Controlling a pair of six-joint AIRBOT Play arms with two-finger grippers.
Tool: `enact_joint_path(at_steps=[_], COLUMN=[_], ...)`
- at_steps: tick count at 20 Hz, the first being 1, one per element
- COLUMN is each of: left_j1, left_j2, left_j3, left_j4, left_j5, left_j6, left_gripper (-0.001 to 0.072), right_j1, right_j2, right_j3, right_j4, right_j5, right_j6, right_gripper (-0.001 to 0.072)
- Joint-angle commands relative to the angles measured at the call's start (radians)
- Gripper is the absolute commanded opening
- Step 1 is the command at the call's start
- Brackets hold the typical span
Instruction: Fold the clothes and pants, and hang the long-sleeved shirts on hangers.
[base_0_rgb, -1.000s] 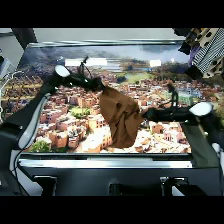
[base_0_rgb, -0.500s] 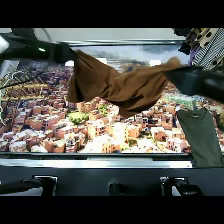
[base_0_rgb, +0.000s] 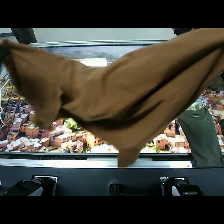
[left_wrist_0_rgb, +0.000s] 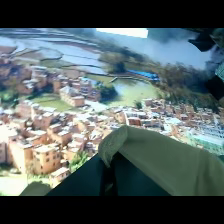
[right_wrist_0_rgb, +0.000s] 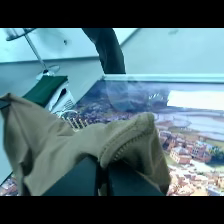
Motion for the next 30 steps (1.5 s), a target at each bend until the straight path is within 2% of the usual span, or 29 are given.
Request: enact_joint_path(at_steps=[1,5,8,11,15,19,22,23,24,26,27,30], left_j1=[0.001,0.001,0.002,0.015,0.061,0.103,0.123,0.127,0.133,0.155,0.173,0.241], left_j2=[0.012,-0.140,-0.338,-0.569,-0.819,-0.970,-1.008,-1.011,-1.011,-1.008,-1.003,-0.958], left_j3=[-0.037,-0.182,-0.288,-0.302,-0.210,-0.082,-0.071,-0.071,-0.069,-0.039,-0.007,0.072], left_j4=[0.098,0.104,0.109,0.109,0.108,0.050,-0.044,-0.071,-0.093,-0.119,-0.126,-0.124], left_j5=[-0.088,-0.078,0.040,0.204,0.363,0.378,0.378,0.378,0.378,0.348,0.304,0.129], left_j6=[-0.073,0.013,0.114,0.161,0.153,0.150,0.153,0.153,0.153,0.154,0.170,0.239], left_gripper=[0.0015,0.0016,0.0016,0.0016,0.0015,0.0015,0.0019,0.0036,0.0126,0.0496,0.0552,0.0552], right_j1=[0.000,0.000,0.000,0.000,0.001,0.026,0.047,0.050,0.050,0.029,0.008,-0.103], right_j2=[-0.084,-0.357,-0.604,-0.849,-1.095,-1.227,-1.268,-1.270,-1.268,-1.247,-1.225,-1.130], right_j3=[0.023,0.022,0.022,0.022,0.022,0.022,0.022,0.022,0.023,0.025,0.025,0.025], right_j4=[-0.066,-0.084,-0.083,-0.083,-0.001,0.060,0.055,0.051,0.050,0.044,0.044,-0.006], right_j5=[0.090,0.238,0.252,0.129,-0.072,-0.222,-0.245,-0.245,-0.243,-0.214,-0.176,0.005], right_j6=[0.118,0.133,0.068,-0.005,-0.020,-0.043,-0.043,-0.043,-0.043,-0.043,-0.056,-0.214], right_gripper=[0.0029,0.0030,0.0030,0.0030,0.0030,0.0030,0.0031,0.0059,0.0116,0.0268,0.0342,0.0348])
